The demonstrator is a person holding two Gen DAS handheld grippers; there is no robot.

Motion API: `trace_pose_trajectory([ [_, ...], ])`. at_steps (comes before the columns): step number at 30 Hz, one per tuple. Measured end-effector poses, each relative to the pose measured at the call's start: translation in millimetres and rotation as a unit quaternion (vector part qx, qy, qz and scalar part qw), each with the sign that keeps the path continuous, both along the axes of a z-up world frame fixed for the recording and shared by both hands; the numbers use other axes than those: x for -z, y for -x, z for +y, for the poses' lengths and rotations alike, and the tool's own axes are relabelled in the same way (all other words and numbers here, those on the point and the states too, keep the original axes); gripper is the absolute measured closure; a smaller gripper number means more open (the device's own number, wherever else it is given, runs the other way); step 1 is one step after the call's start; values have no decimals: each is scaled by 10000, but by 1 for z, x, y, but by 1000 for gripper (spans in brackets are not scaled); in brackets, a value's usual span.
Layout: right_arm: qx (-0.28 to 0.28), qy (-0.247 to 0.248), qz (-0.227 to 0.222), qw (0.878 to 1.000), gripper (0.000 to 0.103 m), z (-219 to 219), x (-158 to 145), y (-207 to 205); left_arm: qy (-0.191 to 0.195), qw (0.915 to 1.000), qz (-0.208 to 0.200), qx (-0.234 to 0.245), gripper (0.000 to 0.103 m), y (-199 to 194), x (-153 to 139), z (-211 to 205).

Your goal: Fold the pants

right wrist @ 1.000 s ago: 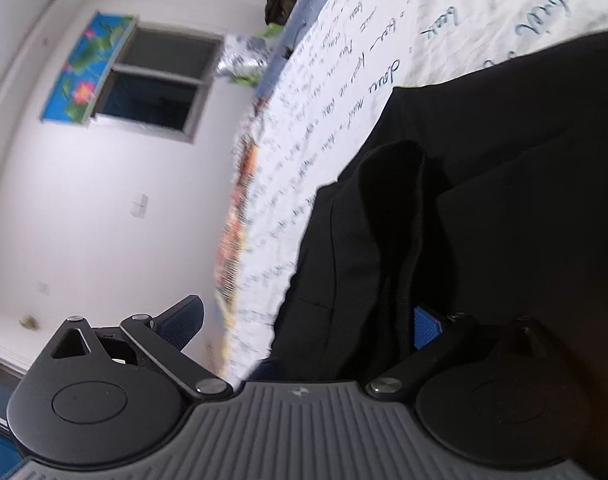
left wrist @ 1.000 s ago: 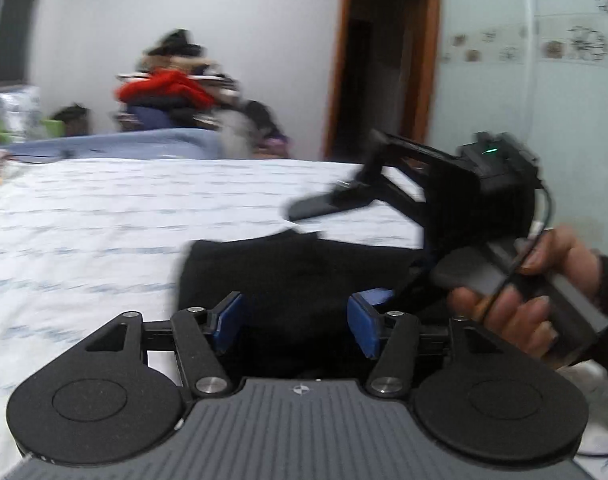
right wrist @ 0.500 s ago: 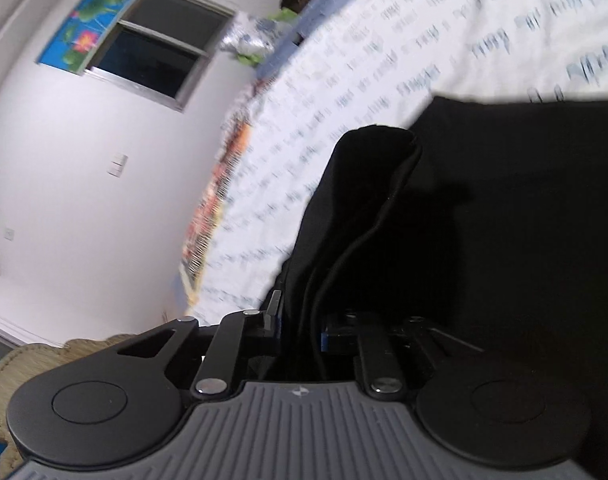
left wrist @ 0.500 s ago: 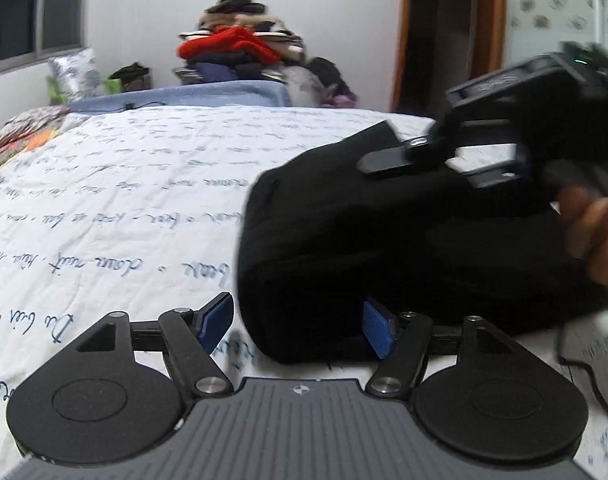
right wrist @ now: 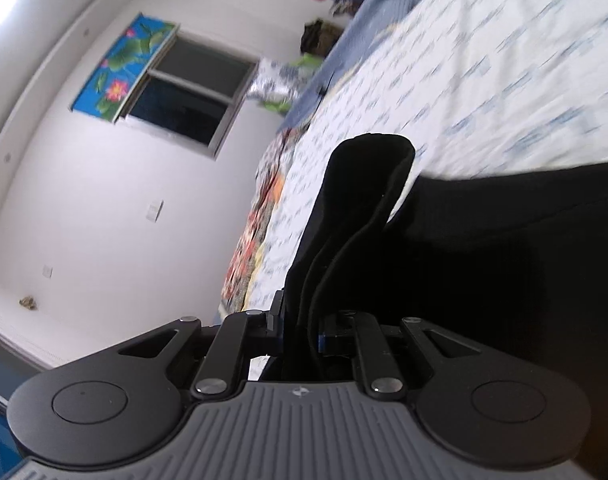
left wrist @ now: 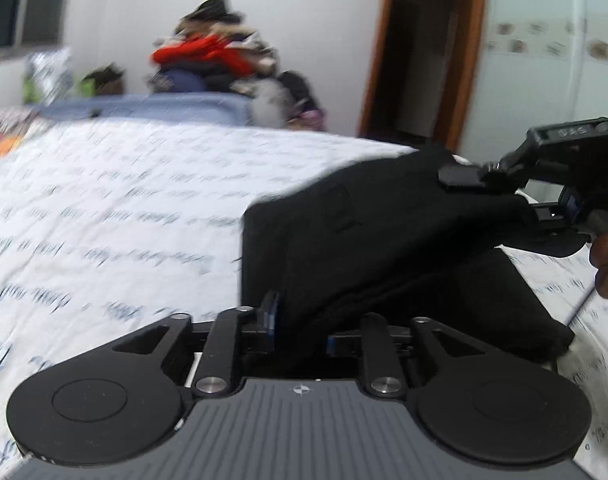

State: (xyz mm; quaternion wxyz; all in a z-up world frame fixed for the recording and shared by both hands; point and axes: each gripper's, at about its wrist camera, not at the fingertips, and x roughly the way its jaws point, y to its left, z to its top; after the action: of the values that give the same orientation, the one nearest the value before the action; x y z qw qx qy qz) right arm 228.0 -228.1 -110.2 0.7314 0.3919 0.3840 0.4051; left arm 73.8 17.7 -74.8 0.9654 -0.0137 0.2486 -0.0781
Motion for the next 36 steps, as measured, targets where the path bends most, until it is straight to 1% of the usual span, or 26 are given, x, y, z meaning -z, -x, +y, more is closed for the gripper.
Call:
trace_pose_trajectory([
  [1,128,69,47,9999,90,-13,4,3,-53,9999,4,106,66,0,4,-9],
  [3,369,228,247,9988,90,-34,21,5,-119,9994,119,303,62,-4,19,-24],
  [4,476,361,372,9975,90,-42,33,6,-266,9988,145,374,59,-5,27,-33],
  [5,555,451,546,9959,90,-47,47,6,-487,9980,107,382,59,-6,36,-40],
  [6,603,501,724,9943,90,-49,64,6,-682,9970,16,378,56,-8,43,-45],
  [7,633,528,854,9929,90,-50,78,6,-811,9959,-31,394,56,-7,45,-49],
  [8,660,442,902,9927,92,-49,88,8,-850,9955,-62,402,56,-6,44,-50],
  [11,713,211,833,9937,93,-50,92,10,-752,9964,-112,363,50,-4,38,-40],
  [13,716,134,834,9938,91,-51,94,9,-862,9958,-91,294,32,-4,37,-36],
  [15,677,119,878,9938,89,-54,96,8,-961,9953,-61,126,25,-2,38,-31],
  [17,649,161,917,9935,87,-56,96,9,-844,9963,165,-30,25,-3,40,-22],
  [19,583,307,880,9939,83,-52,91,7,-563,9976,388,-139,23,-4,45,-15],
  [20,556,348,855,9942,78,-49,85,6,-391,9979,496,-172,23,-7,48,-11],
  [21,542,364,828,9944,74,-46,82,5,-224,9977,600,-217,24,-11,50,-7],
  [22,528,391,807,9946,72,-42,80,4,-64,9975,654,-265,30,-14,51,-3],
  [23,518,450,759,9948,72,-40,78,5,92,9970,713,-279,33,-17,50,0],
  [24,521,569,712,9945,73,-37,76,5,221,9965,749,-281,42,-19,49,2],
  [25,519,672,678,9941,76,-35,74,6,281,9962,770,-292,57,-21,48,3],
  [26,492,768,623,9939,85,-34,70,8,283,9962,766,-314,61,-20,46,2],
  [27,447,803,524,9944,87,-34,67,8,296,9961,764,-324,68,-17,43,0],
  [28,448,792,422,9950,88,-37,61,10,307,9963,748,-290,78,-16,40,-2],
  [30,514,771,161,9956,89,-48,42,15,169,9978,596,-224,82,-12,33,-11],
  [32,584,760,-81,9954,89,-65,24,20,61,9989,452,-114,82,-8,29,-20],
  [33,596,844,-195,9945,89,-73,17,23,15,9990,431,-70,79,-7,30,-24],
  [34,606,973,-230,9931,89,-80,16,24,-66,9991,415,-36,73,-7,34,-29],
  [36,635,1181,-1,9910,89,-90,30,22,-431,9986,292,-20,69,-5,47,-40],
])
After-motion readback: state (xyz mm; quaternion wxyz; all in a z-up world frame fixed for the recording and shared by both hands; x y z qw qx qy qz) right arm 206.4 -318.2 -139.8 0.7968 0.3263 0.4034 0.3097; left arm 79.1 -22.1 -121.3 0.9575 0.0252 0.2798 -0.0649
